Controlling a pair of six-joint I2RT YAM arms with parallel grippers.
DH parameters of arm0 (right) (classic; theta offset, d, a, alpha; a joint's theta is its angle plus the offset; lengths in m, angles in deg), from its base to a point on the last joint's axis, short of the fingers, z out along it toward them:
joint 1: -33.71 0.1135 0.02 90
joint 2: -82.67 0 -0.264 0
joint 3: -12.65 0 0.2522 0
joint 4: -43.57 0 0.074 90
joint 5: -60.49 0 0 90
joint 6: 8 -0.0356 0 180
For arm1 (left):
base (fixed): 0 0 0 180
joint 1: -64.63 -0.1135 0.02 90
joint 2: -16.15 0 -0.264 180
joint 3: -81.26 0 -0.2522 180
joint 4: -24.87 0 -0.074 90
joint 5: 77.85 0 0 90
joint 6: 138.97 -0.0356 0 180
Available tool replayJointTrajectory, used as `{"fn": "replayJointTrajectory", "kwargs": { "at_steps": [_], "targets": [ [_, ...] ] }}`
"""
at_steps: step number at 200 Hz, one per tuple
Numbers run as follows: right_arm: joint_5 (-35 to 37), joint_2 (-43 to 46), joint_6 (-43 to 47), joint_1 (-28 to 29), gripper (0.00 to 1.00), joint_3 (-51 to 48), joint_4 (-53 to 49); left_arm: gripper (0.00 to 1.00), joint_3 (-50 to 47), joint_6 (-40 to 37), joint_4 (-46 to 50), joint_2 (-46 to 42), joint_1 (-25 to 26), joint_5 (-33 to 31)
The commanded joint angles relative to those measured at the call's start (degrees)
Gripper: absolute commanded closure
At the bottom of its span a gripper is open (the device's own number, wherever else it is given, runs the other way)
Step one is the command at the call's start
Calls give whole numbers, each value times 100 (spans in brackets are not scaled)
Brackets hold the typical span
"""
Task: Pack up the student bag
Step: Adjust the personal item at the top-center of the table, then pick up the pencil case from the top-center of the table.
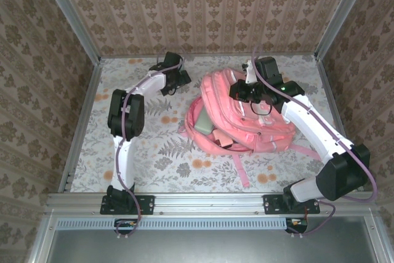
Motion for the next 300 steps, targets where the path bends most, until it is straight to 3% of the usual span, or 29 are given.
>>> {"fn": "replayJointTrajectory", "kwargs": {
  "at_steps": [1, 32, 82, 97, 131, 140, 152, 163, 170, 203, 219, 279, 300],
  "targets": [
    [-100, 327, -84, 65, 96, 50, 501, 5, 707, -376, 333, 265, 97, -468],
    [-18, 410, 0, 65, 95, 102, 357, 6, 1572, -1027, 1120, 882, 116, -696],
    [37, 493, 57, 65, 95, 143, 257, 8, 1829, -2117, 1413, 1252, 116, -861],
    [23, 462, 57, 65, 95, 176, 266, 12, 1940, -2354, 1532, 1370, 128, -780],
    [19, 409, 75, 60, 95, 274, 248, 33, 1873, -2671, 1555, 1370, 191, -832],
    [27, 412, 80, 52, 95, 299, 248, 42, 1801, -2665, 1539, 1310, 204, -861],
    [19, 397, 85, 24, 95, 345, 235, 44, 1611, -2654, 1425, 1163, 205, -848],
    [-2, 384, 98, 1, 96, 406, 224, 62, 1395, -2599, 1285, 1009, 205, -797],
    [-16, 371, 107, -17, 97, 443, 222, 67, 1276, -2561, 1225, 923, 204, -756],
    [-96, 312, 158, -98, 99, 705, 139, 67, 1010, -2369, 1164, 559, 213, -522],
    [-179, 310, 143, -182, 100, 819, 133, 74, 797, -2271, 1074, 292, 223, -344],
    [-900, 385, -177, -735, 100, 1003, 404, 74, -550, -1480, 347, -1222, 310, 665],
    [-995, 402, -195, -855, 100, 1022, 416, 74, -1145, -1083, -2, -1811, 651, 993]
  ]
}}
